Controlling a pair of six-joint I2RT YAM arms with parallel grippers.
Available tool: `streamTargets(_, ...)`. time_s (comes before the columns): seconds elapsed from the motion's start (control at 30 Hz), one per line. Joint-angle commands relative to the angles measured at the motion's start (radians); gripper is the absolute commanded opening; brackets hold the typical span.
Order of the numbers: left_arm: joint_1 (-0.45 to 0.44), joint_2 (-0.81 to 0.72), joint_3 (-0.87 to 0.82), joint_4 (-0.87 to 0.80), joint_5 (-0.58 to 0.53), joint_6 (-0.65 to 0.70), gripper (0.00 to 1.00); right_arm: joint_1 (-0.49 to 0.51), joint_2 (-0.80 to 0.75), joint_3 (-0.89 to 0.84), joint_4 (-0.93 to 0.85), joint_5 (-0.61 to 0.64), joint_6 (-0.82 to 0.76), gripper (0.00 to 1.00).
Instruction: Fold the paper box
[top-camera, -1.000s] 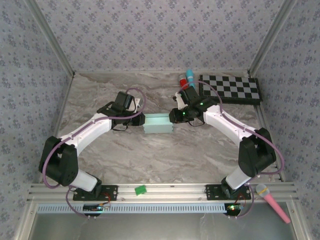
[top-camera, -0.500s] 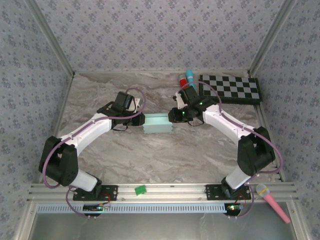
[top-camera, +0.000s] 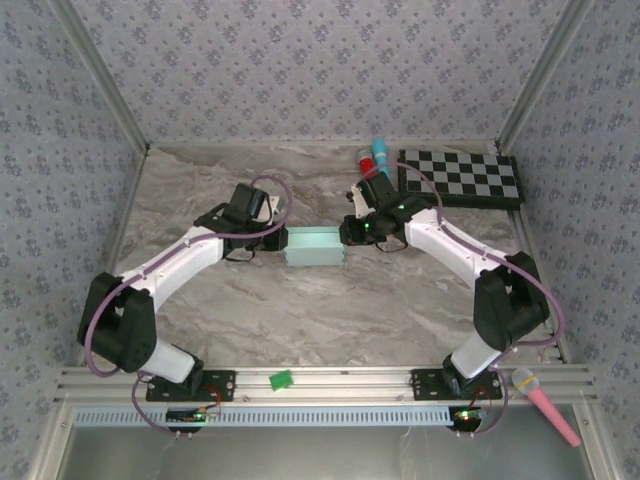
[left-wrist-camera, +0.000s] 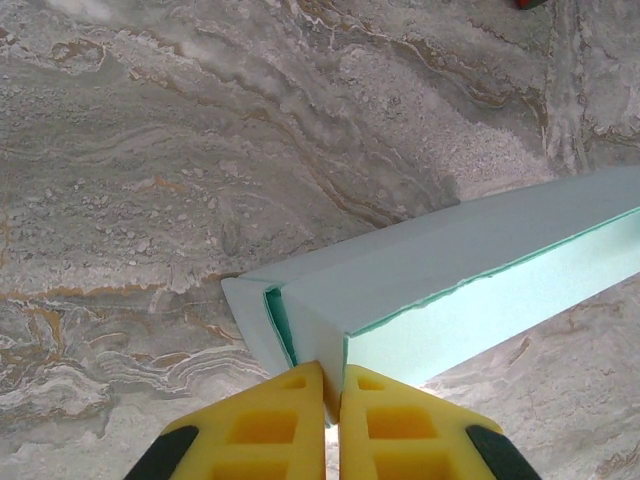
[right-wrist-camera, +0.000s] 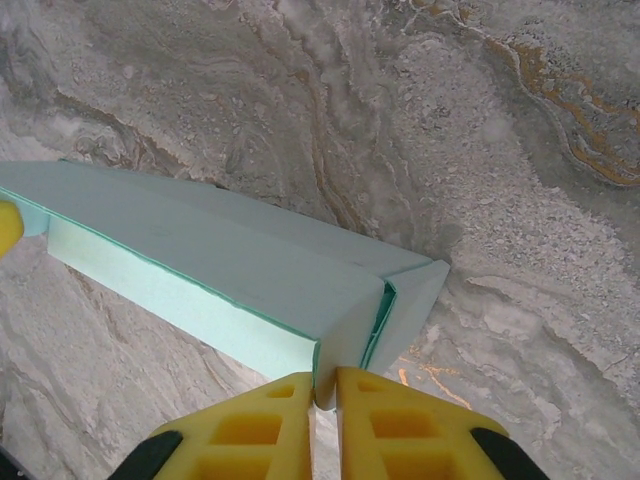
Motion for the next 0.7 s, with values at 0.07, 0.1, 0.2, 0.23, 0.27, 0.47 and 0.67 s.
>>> streamTargets(0.07, -0.015, 0.013, 0.028, -0.02, 0.007, 0.002, 0.09, 0.011, 0.021, 0.007, -0.026, 0.004, -0.011, 0.11)
streamTargets(0.1, -0.017, 0.013, 0.029, -0.021, 0.005, 0.002, 0.09, 0.011, 0.022, 0.007, -0.027, 0.007, -0.014, 0.11)
streamTargets(0.2, -0.02, 0.014, 0.029, -0.024, 0.0, 0.005, 0.09, 0.013, 0.024, 0.005, -0.033, 0.017, -0.016, 0.11)
streamTargets(0.23, -0.021, 0.015, 0.029, -0.025, 0.0, 0.006, 0.09, 0.015, 0.025, 0.005, -0.036, 0.019, -0.016, 0.11)
streamTargets(0.27, -0.021, 0.016, 0.028, -0.026, -0.001, 0.007, 0.09, 0.015, 0.024, 0.004, -0.037, 0.023, -0.017, 0.11)
streamTargets(0.47, -0.032, 0.018, 0.026, -0.036, -0.015, 0.011, 0.09, 0.02, 0.024, -0.009, -0.04, 0.028, -0.018, 0.11)
streamTargets(0.67, -0.04, 0.017, 0.016, -0.036, -0.023, 0.011, 0.09, 0.023, 0.023, -0.025, -0.032, 0.026, -0.013, 0.11)
